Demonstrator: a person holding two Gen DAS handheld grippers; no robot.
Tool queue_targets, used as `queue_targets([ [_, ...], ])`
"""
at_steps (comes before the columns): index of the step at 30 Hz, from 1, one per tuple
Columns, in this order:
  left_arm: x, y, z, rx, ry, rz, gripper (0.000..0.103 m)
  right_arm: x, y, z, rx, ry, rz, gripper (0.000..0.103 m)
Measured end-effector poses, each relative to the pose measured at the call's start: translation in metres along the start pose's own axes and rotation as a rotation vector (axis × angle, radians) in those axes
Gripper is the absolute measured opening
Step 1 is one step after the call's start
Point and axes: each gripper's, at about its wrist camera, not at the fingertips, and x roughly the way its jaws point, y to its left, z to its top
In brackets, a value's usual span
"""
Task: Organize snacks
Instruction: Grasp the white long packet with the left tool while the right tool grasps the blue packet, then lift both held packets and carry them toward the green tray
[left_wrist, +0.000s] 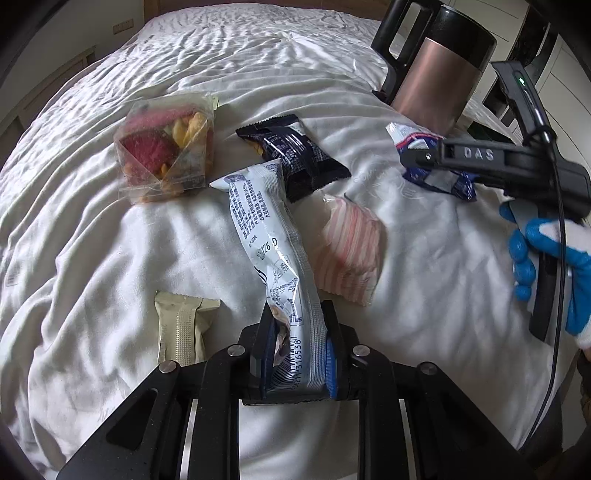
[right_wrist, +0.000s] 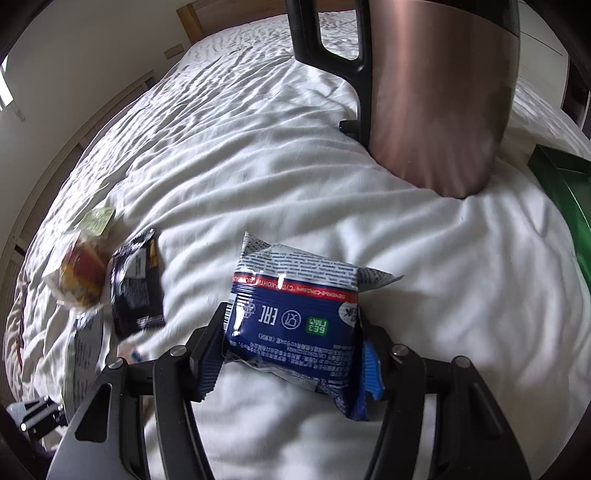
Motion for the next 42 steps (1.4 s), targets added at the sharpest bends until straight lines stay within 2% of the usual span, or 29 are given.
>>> queue_targets([
  [10,-0.025,-0.014,-0.012,-0.007,-0.035,0.010,0.018,-0.040,-0.003,-0.048,-0.048,0.025,0.033,0.049],
  [21,-0.056,-0.031,-0.038,-0.026,-0.071,0.004,0.018,-0.089,0.005,-0.096,-0.144,0.027,0.025,0.050],
  [32,-0.084,-0.044,-0.069,-0.052,-0.099,0.014,0.018,-0.141,0.020,-0.138,-0.258,-0.020,0.004,0.050],
  [42,-0.111,-0.059,-0.090,-0.058,-0.133,0.015,0.018,-0.184,0.023,-0.156,-0.298,-0.084,-0.019,0.050],
])
